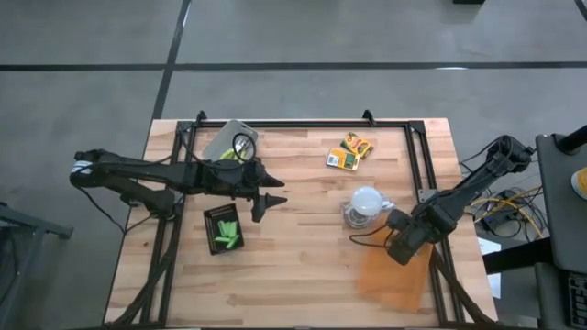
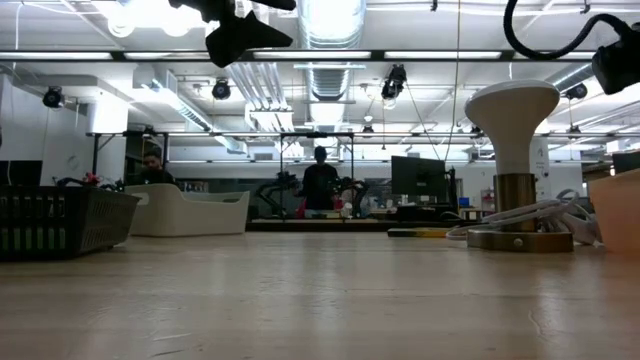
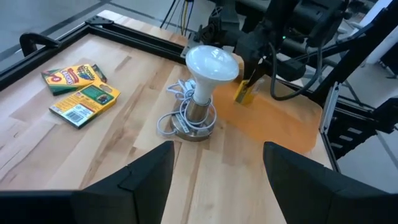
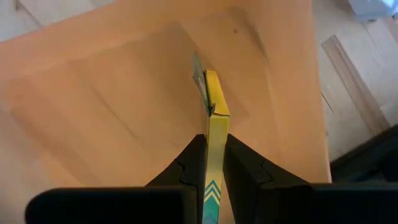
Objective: Pick & Place School Supplies
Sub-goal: Put the yellow yellow crayon box into the orange bin
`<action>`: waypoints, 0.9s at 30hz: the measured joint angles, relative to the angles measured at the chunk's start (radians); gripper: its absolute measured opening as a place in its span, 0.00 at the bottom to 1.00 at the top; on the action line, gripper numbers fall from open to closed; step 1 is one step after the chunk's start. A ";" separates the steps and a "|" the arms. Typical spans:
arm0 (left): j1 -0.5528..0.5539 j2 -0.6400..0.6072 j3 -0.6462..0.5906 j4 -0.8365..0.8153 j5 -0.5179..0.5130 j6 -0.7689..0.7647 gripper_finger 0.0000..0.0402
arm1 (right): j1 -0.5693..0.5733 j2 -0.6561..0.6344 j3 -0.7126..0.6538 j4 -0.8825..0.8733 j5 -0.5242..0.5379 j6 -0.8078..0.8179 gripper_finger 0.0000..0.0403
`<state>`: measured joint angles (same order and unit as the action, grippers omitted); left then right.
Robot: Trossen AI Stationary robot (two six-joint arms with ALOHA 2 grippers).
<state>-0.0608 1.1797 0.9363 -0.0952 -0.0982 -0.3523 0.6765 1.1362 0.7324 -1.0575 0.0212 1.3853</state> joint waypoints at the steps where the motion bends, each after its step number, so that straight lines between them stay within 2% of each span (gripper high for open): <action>1: 0.000 0.000 0.000 0.002 0.000 -0.007 0.63 | 0.000 0.000 -0.001 -0.001 -0.001 0.000 0.10; 8: 0.000 0.000 0.000 0.016 0.000 -0.014 0.63 | 0.000 0.000 -0.002 -0.001 -0.002 0.000 0.13; 27: 0.000 0.000 0.000 0.014 -0.020 -0.023 0.63 | 0.000 0.000 -0.003 0.000 -0.002 0.052 0.49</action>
<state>-0.0605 1.1797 0.9363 -0.0811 -0.1184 -0.3748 0.6762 1.1366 0.7292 -1.0576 0.0192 1.4376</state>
